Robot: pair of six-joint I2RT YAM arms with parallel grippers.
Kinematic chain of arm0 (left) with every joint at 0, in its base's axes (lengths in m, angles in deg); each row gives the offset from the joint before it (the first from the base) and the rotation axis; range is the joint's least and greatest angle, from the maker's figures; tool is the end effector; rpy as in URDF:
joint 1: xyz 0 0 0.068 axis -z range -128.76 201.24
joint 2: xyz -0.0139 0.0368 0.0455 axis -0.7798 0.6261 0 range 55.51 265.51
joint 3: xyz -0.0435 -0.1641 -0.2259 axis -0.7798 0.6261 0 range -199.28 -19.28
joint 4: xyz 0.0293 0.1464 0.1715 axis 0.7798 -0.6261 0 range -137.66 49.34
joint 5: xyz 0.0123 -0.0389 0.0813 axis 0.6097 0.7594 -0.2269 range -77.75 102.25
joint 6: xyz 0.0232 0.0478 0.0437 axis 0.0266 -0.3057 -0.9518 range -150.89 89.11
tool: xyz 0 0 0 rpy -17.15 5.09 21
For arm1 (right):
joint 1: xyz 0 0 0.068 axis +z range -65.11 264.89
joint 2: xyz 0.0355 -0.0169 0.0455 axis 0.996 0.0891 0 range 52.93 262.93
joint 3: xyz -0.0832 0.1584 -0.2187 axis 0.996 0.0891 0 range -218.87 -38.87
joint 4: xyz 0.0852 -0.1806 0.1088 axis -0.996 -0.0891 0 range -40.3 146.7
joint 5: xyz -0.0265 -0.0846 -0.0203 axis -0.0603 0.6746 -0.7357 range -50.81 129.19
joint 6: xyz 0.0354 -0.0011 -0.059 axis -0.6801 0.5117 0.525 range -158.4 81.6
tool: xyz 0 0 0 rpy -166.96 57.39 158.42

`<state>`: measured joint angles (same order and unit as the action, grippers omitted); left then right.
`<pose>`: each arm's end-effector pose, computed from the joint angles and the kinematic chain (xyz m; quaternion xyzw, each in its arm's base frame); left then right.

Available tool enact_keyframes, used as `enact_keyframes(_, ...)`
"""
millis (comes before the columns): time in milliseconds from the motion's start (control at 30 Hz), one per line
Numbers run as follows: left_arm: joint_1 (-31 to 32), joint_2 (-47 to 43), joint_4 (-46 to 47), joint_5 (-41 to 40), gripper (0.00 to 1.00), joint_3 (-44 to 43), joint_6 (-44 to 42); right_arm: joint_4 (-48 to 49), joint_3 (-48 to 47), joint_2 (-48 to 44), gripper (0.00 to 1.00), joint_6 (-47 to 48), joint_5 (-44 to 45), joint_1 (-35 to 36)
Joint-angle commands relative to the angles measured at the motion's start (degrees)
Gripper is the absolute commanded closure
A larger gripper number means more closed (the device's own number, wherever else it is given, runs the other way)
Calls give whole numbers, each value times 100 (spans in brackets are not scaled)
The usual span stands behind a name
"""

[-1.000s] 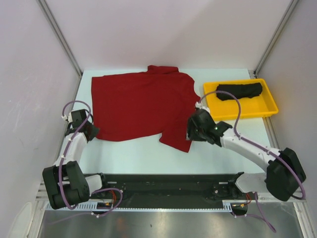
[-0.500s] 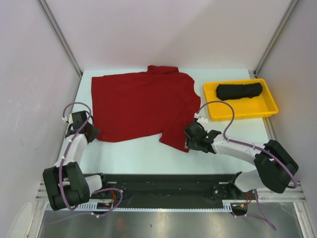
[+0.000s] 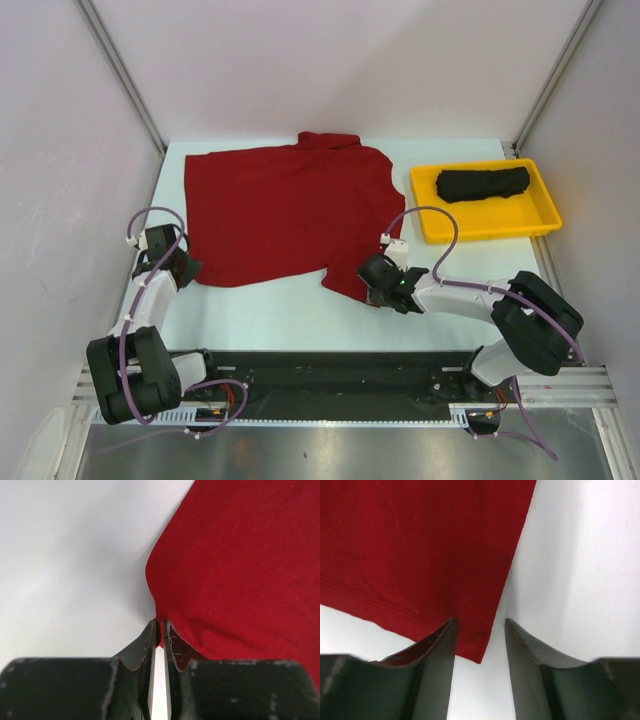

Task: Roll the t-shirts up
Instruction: Flatten out the T-shirt at the center of the board.

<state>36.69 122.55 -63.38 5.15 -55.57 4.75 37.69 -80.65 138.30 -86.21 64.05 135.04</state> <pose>0.1915 0.0568 0.2071 -0.4195 0.8501 0.0005 0.3182 0.1765 0.1749 0.1760 0.0316 0.9496 0.0373 0.3096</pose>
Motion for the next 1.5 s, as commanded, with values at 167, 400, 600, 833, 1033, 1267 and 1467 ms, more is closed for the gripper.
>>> enact_keyframes(167,-48,-183,136,-117,86,236,171,-384,-129,-229,100,52,264,-66)
enact_keyframes(400,-48,-613,48,-424,85,588,400,-964,-129,-1539,100,737,20,-716)
enact_keyframes(600,-48,-877,-206,-740,51,685,593,-1026,-129,-1962,100,1318,-648,-1287)
enact_keyframes(833,-48,-1668,-286,-750,47,992,760,-842,-120,-1901,100,1792,-1202,-1876)
enact_keyframes(1033,-48,-1748,-251,-811,60,1370,1200,-570,-129,-1804,100,2065,-1800,-2281)
enact_keyframes(1267,-48,-1326,136,-811,61,1564,1446,-376,-129,-1532,100,2083,-2240,-2361)
enact_keyframes(1467,-48,-1045,479,-846,60,1538,1490,-341,-129,-1461,100,2118,-2267,-2361)
